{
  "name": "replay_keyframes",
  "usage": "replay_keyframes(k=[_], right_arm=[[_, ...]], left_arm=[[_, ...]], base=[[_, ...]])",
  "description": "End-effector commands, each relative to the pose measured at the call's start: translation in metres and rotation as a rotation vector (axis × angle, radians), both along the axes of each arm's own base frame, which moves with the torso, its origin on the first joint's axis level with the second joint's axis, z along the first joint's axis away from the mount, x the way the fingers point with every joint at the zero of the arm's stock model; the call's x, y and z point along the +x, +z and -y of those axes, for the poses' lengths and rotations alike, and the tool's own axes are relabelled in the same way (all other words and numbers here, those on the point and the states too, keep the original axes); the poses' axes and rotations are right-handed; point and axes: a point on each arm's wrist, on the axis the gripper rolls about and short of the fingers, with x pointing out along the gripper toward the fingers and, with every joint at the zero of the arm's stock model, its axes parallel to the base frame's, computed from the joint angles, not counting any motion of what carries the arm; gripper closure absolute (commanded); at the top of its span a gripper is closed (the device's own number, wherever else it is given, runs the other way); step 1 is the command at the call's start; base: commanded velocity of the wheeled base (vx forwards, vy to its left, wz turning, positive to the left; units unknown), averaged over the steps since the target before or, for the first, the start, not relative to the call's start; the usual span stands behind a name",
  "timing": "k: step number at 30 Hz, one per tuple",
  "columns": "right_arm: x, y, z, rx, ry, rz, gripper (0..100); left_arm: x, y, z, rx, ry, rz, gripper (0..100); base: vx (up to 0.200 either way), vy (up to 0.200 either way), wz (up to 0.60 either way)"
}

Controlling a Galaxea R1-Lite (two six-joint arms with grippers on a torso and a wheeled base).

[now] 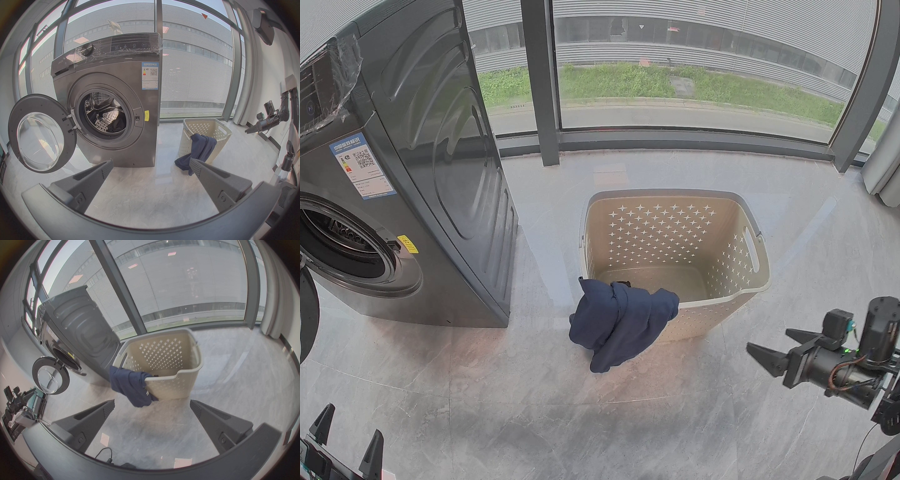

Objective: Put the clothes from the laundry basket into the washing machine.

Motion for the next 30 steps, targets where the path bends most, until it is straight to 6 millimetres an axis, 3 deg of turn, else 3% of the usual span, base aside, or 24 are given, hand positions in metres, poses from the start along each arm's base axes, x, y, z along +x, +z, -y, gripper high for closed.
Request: replay_keyframes(k=[1,8,13,23,30], right_arm=[[0.021,-0.060,-0.047,-0.068,0.100,-0.195,0],[0.030,-0.073,-0.068,-0.071,0.122,-0.229,0],[0.040,-0.070,-0.089,-0.041,0.155,-0.189,0],[0.079,-0.078,-0.128,0.036,0.157,-0.152,0],[0.086,-0.092,-0.147,0.060,0.162,-0.171,0]], left_arm=[[0.000,-0.005,0.000,0.001,-0.001,-0.005,0],[0.000,-0.005,0.000,0.002,0.001,-0.003,0],[0.000,-0.005,0.000,0.001,0.001,-0.003,0],[0.000,-0.005,0.000,0.001,0.001,-0.003,0],[0.000,-0.005,0.000,-0.002,0.001,-0.003,0]], base=[[0.000,0.000,0.00],[0.000,0.000,0.00],[0.120,0.000,0.00],[0.000,0.000,0.00],[0.000,0.000,0.00]])
